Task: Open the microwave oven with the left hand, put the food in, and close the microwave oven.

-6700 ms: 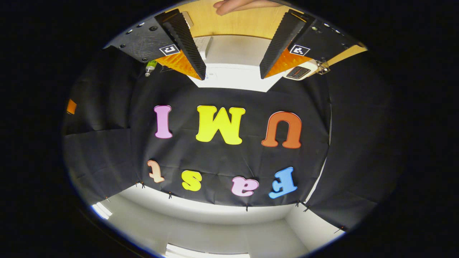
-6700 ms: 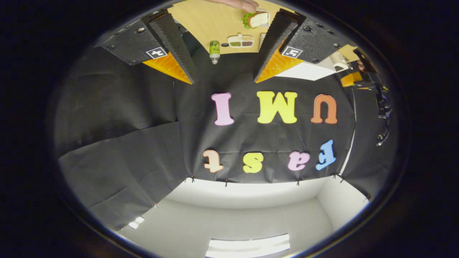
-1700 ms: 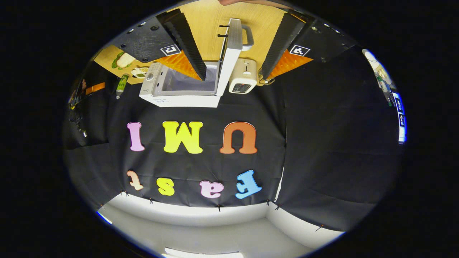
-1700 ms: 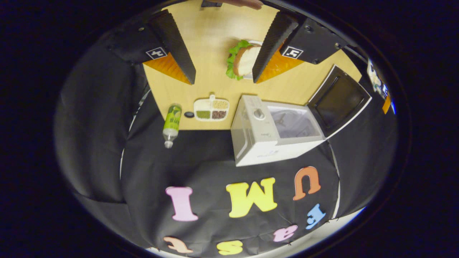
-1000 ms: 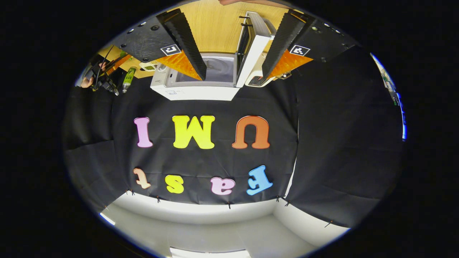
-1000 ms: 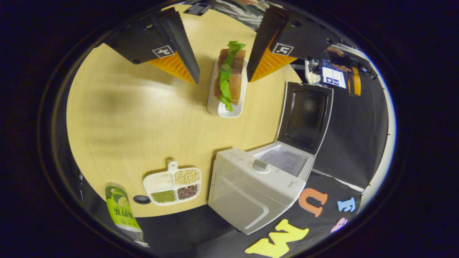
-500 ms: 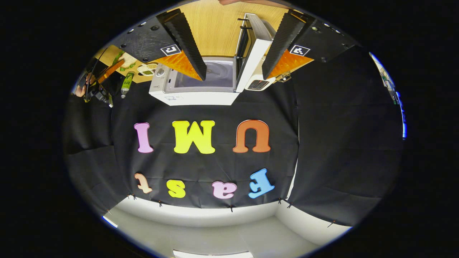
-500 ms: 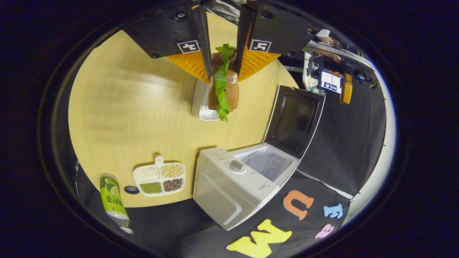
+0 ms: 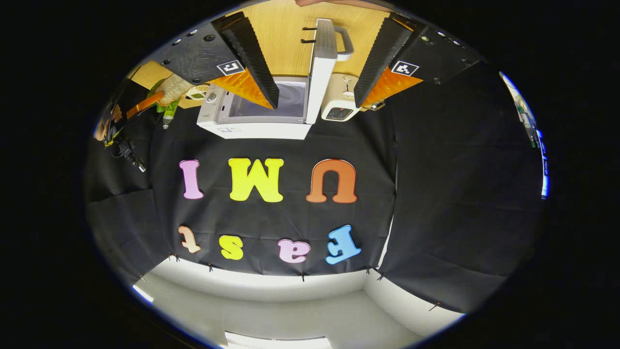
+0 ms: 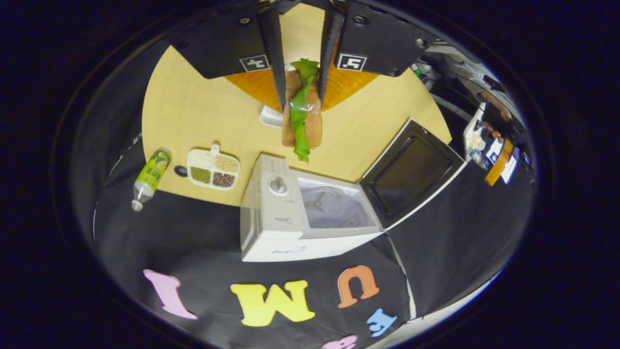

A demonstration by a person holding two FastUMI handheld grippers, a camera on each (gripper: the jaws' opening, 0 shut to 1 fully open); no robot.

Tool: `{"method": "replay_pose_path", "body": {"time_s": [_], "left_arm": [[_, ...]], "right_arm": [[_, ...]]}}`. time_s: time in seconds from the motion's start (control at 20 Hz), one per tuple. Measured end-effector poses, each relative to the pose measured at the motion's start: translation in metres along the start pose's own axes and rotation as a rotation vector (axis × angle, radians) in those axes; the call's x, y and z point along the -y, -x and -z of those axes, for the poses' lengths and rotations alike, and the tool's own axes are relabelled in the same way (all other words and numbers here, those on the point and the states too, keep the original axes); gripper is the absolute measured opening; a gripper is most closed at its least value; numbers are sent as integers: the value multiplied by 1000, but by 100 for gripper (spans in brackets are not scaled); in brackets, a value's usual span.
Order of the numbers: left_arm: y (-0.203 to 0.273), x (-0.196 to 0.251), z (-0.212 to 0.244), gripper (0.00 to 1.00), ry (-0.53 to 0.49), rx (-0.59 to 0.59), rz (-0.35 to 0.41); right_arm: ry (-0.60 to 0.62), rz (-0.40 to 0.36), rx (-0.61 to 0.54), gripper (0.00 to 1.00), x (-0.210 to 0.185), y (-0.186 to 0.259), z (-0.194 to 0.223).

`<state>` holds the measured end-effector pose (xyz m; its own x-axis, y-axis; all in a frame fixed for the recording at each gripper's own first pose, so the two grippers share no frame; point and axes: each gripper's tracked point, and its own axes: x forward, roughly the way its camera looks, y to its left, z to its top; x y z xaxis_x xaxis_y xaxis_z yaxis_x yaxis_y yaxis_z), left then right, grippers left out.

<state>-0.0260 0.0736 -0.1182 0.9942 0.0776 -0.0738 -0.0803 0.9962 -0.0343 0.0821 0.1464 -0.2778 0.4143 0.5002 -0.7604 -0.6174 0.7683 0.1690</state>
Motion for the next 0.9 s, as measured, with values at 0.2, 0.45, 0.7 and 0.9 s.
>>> {"method": "replay_pose_path", "body": {"time_s": [0.2, 0.45, 0.7, 0.9], "left_arm": [[9, -10, -1, 94, 40, 6, 20], [20, -21, -7, 94, 60, 25, 39], [22, -31, -14, 94, 67, 54, 45], [23, -42, -12, 94, 62, 60, 35]], "right_arm": [[137, 54, 55, 37, -54, -23, -11], [212, 113, 158, 36, -109, -64, -39], [127, 121, 260, 22, -143, -112, -78], [65, 144, 387, 22, -155, -149, -121]]}}
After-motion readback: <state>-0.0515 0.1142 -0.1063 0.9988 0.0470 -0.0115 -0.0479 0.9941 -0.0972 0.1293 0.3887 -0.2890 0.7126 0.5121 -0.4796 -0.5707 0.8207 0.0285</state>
